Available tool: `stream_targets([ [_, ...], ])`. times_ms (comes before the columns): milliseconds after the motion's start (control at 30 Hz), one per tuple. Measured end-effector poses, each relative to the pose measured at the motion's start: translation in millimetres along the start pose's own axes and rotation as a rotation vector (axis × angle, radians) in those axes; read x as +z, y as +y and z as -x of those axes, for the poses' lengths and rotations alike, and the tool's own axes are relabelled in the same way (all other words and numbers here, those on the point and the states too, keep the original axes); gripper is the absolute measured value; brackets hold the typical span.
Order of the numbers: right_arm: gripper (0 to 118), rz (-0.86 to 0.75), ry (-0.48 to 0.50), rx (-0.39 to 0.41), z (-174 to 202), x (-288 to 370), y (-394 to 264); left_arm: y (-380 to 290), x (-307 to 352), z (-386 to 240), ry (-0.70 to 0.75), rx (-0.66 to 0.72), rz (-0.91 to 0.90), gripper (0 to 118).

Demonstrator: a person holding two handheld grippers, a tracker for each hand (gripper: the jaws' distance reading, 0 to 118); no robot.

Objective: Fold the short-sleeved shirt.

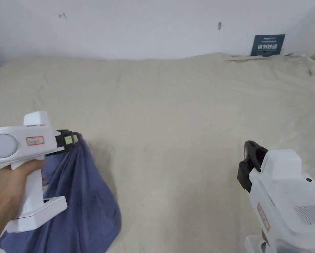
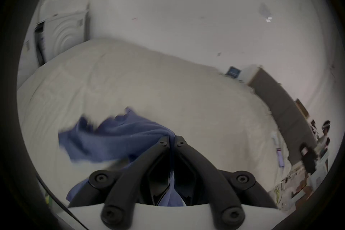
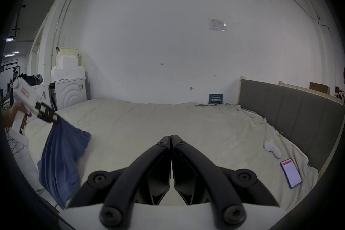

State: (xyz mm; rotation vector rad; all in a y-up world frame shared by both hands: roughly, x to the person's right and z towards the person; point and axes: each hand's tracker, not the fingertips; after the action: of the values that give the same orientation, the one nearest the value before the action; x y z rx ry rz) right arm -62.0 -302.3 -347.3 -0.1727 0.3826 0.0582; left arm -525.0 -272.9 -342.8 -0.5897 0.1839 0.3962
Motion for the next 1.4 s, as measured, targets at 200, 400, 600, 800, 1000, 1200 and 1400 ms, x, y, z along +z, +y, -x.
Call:
stream_targets([
  [200, 0, -0.017, -0.093, -0.004, -43, 23, -2, 35, -12, -118, -0.214, -0.121, -0.042, 0],
  [400, 0, -0.023, -0.174, 0.003, -80, 44, -4, 32, -28, -213, -0.384, -0.227, -0.017, 0],
  [600, 0, -0.021, -0.230, -0.010, -100, 57, -4, 3, -48, -268, -0.462, -0.330, 0.057, 0],
  [800, 0, -0.007, -0.250, -0.023, -111, 61, -13, -60, -107, -268, -0.355, -0.388, 0.249, 0],
  [1000, 0, 0.015, -0.256, -0.029, -113, 59, -22, -131, -178, -237, -0.174, -0.394, 0.490, 0],
  [1200, 0, 0.042, -0.250, -0.030, -107, 60, -27, -179, -203, -219, -0.098, -0.371, 0.574, 0],
  [1400, 0, 0.050, -0.241, -0.033, -106, 59, -28, -171, -189, -227, -0.091, -0.406, 0.528, 36],
])
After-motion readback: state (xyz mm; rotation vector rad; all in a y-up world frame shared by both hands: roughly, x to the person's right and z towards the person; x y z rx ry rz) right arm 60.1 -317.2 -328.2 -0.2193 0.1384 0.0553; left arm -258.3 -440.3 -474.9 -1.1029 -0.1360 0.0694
